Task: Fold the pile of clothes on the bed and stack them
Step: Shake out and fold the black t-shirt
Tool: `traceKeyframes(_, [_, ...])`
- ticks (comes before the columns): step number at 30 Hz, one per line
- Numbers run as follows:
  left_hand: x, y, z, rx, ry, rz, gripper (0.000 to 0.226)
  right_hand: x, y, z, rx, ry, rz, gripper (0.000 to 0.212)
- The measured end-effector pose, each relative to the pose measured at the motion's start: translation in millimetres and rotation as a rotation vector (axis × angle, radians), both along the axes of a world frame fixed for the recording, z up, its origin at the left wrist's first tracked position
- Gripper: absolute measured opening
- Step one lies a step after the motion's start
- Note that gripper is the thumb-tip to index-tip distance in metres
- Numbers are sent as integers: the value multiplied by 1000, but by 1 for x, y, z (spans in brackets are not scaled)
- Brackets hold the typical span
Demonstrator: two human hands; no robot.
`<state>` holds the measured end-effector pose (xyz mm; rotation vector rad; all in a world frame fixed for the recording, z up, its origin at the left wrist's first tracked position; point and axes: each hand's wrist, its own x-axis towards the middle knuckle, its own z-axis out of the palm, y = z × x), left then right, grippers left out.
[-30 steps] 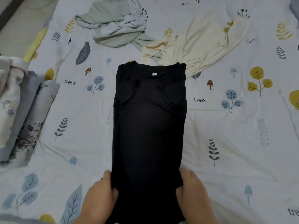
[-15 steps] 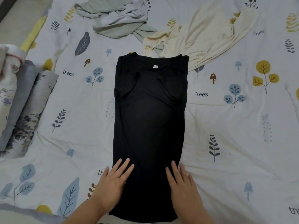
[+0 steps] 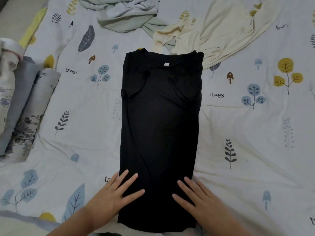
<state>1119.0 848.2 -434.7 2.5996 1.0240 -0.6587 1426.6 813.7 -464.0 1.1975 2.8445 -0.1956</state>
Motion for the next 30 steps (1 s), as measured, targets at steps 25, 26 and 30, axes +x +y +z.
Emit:
traceKeyframes(25, [6,197,71,-1112,-1385,1518,34,-27,190,88,-987,1264,-1093,30])
traceKeyframes(26, [8,213,71,-1105,-1413,1546,33,-26,205,87,-971,1293,-1128,28])
traceKeyframes(30, [18,275,70,-1079,-1396,1610,28,-24,269,86,-961,1377,-1230,19])
